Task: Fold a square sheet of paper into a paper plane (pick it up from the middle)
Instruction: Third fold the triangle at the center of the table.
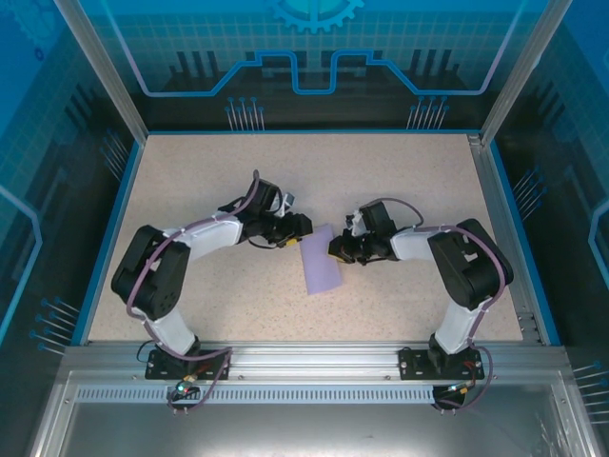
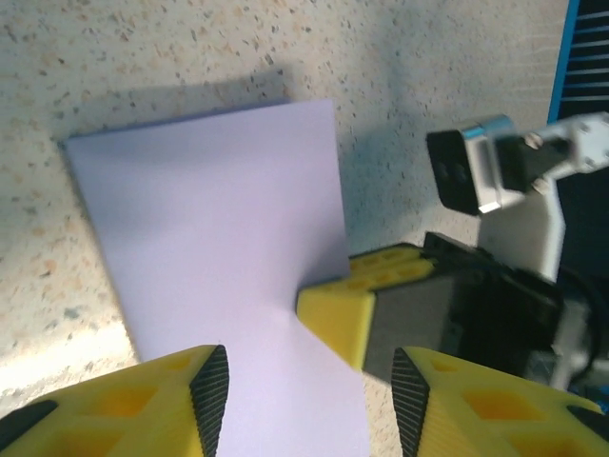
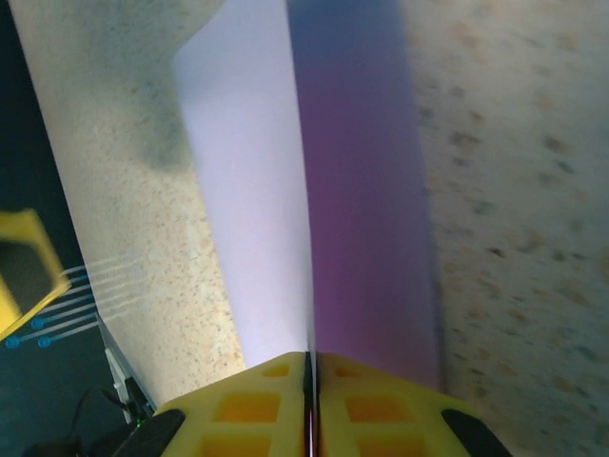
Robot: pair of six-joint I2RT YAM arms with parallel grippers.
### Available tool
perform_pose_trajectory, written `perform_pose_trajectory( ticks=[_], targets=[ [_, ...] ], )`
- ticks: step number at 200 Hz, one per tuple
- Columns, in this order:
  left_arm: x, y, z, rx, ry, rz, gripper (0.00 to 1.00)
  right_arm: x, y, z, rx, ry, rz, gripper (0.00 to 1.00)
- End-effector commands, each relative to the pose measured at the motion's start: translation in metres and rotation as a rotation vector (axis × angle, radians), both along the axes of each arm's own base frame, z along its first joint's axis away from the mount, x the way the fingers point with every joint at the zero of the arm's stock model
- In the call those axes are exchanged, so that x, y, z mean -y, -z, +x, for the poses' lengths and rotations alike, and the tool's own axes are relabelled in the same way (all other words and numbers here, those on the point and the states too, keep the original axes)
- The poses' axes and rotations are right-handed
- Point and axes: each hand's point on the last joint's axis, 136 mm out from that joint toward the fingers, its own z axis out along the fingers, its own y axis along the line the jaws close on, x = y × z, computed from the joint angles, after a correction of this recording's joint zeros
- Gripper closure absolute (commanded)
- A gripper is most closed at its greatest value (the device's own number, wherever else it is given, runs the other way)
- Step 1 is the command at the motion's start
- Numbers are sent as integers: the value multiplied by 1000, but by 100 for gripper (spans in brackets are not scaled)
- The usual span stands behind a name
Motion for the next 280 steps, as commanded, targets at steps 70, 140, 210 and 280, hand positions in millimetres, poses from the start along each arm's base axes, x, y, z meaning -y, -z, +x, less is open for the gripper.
perform_pose_trajectory(
  ticks=[70, 140, 210, 280],
  targets=[
    [17, -20, -54, 203, 260, 96, 42, -7, -7, 0, 7, 181, -2, 83],
    [48, 0, -109, 357, 473, 364, 39, 2, -19, -4, -9, 61, 7, 77],
    [68, 26, -133, 517, 614, 636, 34, 2, -20, -2, -66, 32, 41, 89],
    [64, 34, -120, 603, 557, 822, 34, 4, -18, -4, -73, 30, 31, 88]
  ],
)
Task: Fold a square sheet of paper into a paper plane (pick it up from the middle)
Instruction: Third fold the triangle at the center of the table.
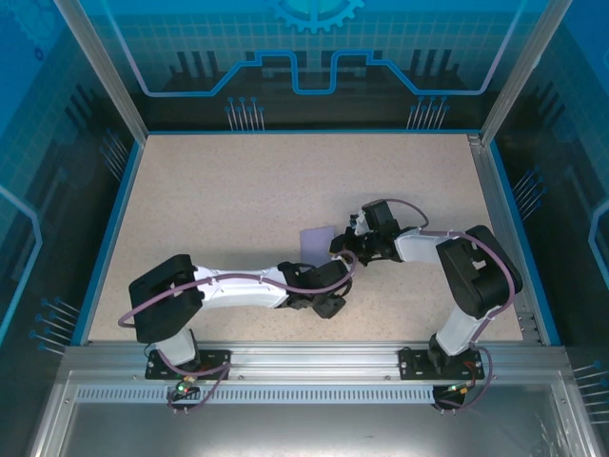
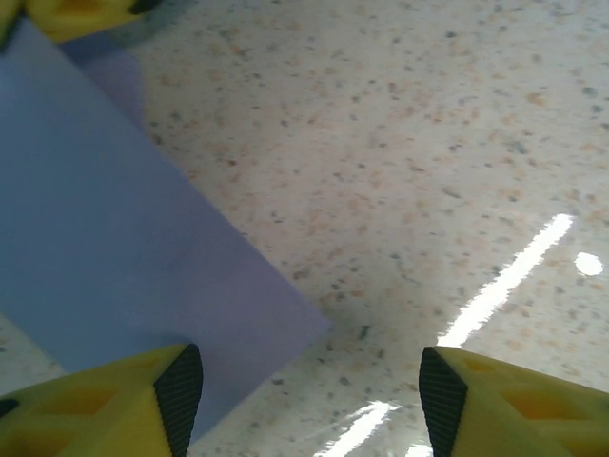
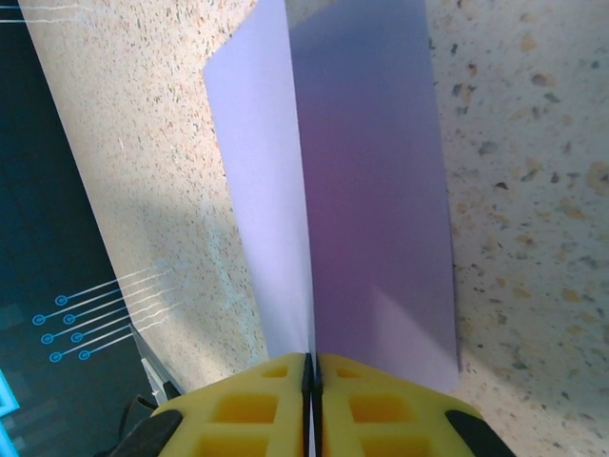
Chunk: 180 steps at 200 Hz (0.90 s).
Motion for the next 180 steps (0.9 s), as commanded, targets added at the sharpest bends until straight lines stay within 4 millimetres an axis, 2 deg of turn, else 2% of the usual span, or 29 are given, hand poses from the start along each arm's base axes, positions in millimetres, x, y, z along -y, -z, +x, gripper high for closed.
perform_pose_trajectory(
  ticks=[1, 30, 55, 84, 109, 140, 159, 180],
  targets=[
    [-4, -11, 19, 105, -41, 41, 34, 2, 1, 0, -22, -14, 2, 88],
    [-2, -18, 25, 139, -53, 41, 35, 2, 2, 1, -25, -17, -1, 88],
    [-2, -18, 27, 148, -55, 46, 42, 3, 2, 1, -27, -18, -11, 87],
    [-4, -20, 27, 156, -63, 41, 55, 5, 1, 2, -24, -16, -15, 86],
    [-5, -23, 28, 164, -67, 37, 73, 5, 0, 2, -20, -18, -12, 86],
    [-6, -27, 30, 178, -73, 34, 90, 5, -1, 3, -18, -19, -16, 86],
    [-5, -28, 29, 167, -71, 19, 100, 6, -2, 3, -13, -21, -16, 83],
    [-6, -30, 29, 117, -86, -28, 100, 10, -7, 4, 1, -11, -32, 77]
  ],
)
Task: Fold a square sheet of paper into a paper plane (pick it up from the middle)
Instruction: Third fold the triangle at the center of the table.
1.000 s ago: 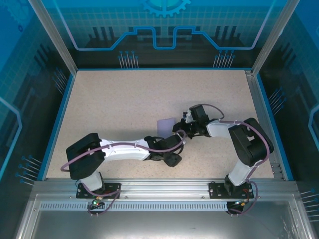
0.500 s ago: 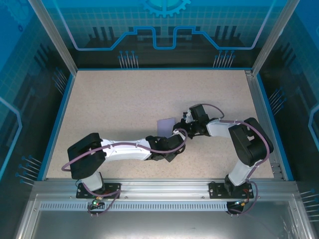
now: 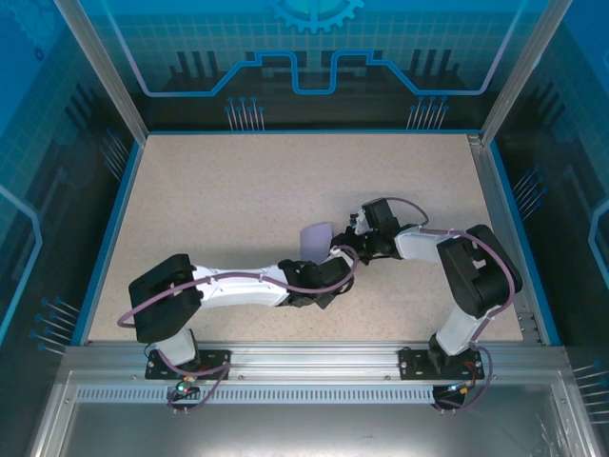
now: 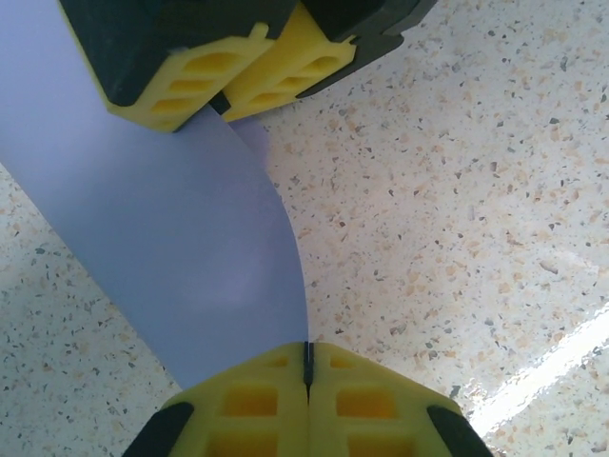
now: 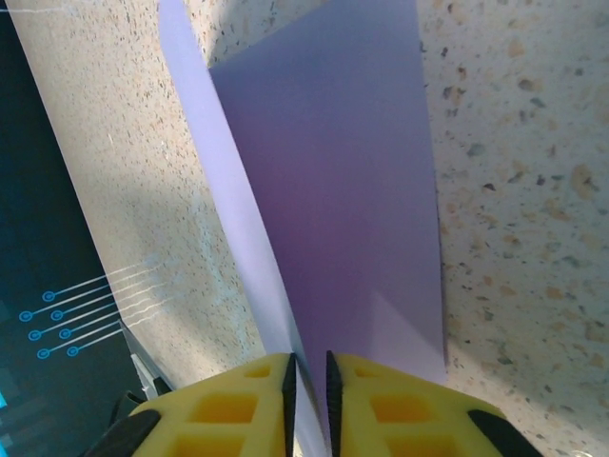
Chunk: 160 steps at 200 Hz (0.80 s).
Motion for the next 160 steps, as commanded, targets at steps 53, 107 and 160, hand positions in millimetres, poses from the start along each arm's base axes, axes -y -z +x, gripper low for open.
perform_pose_trajectory(
  ticks=[53, 107, 160],
  targets=[
    [1, -28, 0, -308, -18, -411, 100, 35, -19, 4, 60, 17, -134, 67],
    [-4, -21, 7, -473, -26, -521, 100, 26, -43, 6, 140, -20, -87, 69],
    [-10, -21, 8, -488, -32, -531, 100, 5, -35, 4, 90, -64, -84, 54]
  ],
)
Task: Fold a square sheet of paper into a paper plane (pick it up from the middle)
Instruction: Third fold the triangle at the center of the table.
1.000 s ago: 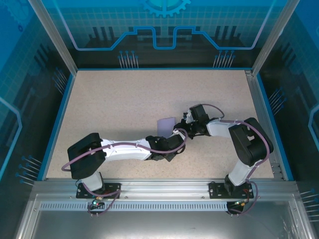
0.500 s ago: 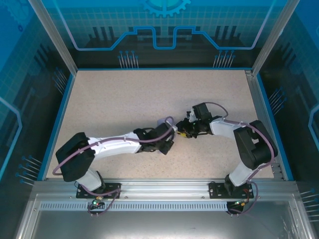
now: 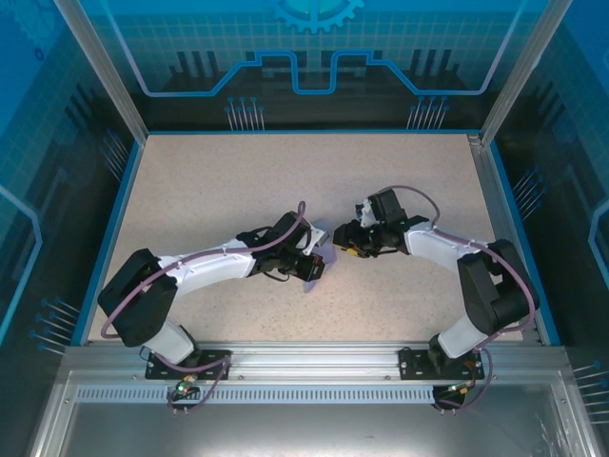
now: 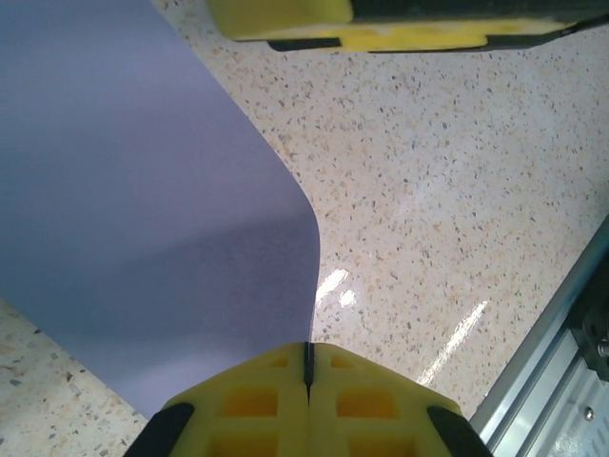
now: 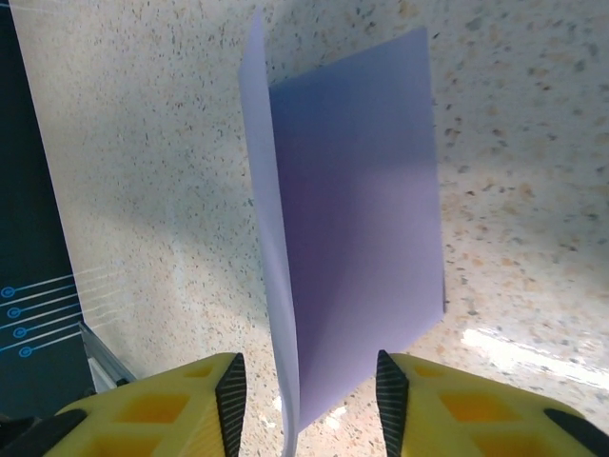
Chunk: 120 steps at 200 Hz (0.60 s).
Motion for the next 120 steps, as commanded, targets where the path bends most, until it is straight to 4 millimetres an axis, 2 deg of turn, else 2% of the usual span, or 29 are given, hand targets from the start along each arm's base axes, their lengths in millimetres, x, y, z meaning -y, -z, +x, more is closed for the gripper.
perform_pose_trajectory(
  ticks=[1, 19, 71, 99, 120],
  targets=[
    [1, 3, -7, -43, 22, -27, 100, -12, -1, 1, -22, -27, 15, 54],
    [1, 4, -8, -47, 28, -24, 100, -15, -2, 5, -12, -36, -7, 58],
    [-1, 8, -4, -78, 18, -32, 100, -4, -2, 12, 28, 9, -110, 74],
    [-4, 13, -2, -104, 10, -36, 100, -21, -11, 14, 48, -40, -21, 82],
    [-4, 14, 0, -118, 6, -54, 100, -33, -4, 14, 12, -67, 32, 84]
  ],
)
